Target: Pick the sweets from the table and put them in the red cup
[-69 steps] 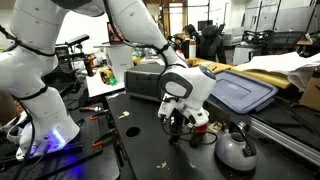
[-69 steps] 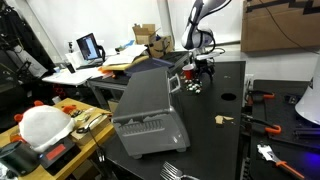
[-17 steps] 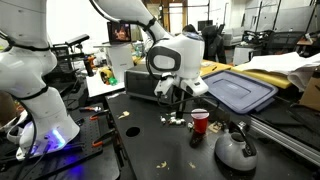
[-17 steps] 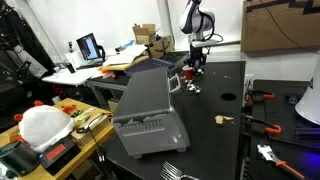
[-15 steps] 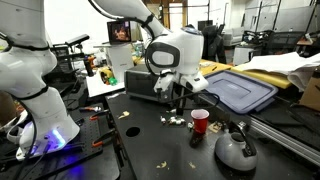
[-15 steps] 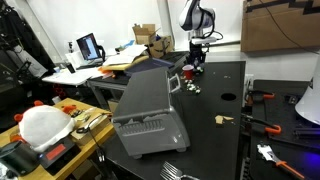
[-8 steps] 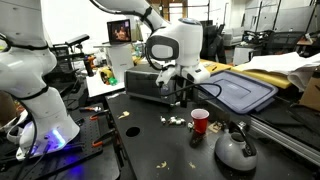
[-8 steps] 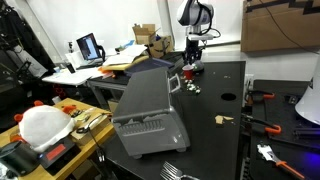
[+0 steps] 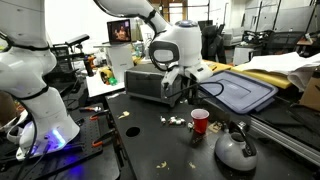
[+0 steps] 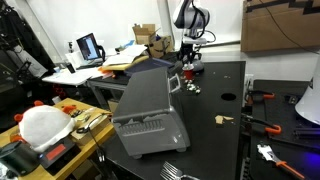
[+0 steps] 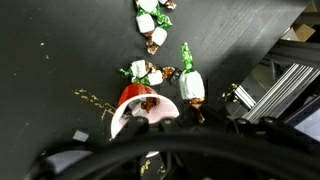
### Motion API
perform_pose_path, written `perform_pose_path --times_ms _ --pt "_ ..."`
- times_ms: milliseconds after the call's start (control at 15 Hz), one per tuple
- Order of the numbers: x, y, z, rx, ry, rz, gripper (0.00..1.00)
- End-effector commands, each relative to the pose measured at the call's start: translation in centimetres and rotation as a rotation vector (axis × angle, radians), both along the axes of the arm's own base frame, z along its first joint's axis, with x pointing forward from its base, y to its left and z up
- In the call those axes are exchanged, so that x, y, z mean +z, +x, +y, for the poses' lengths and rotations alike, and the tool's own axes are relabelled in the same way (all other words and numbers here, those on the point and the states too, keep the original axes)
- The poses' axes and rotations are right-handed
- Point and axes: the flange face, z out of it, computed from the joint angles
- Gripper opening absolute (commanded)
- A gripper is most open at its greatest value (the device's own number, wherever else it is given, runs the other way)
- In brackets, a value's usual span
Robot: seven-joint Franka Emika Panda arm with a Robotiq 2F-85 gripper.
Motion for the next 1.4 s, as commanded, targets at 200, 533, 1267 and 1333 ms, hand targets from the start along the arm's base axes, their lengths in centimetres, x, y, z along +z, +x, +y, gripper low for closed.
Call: perform_pose_path --times_ms 200,533,1267,1333 --pt "2.0 1.5 -1.7 -0.069 -0.031 -0.064 0.02" --pt "3.5 2.0 -3.8 -0.107 -0.068 -0.082 0.02" --pt "2.8 1.3 -5.8 -0.096 -0.160 0.014 0.02" --pt "2.8 1.2 -5.8 -0.091 -0.164 0.019 0.02"
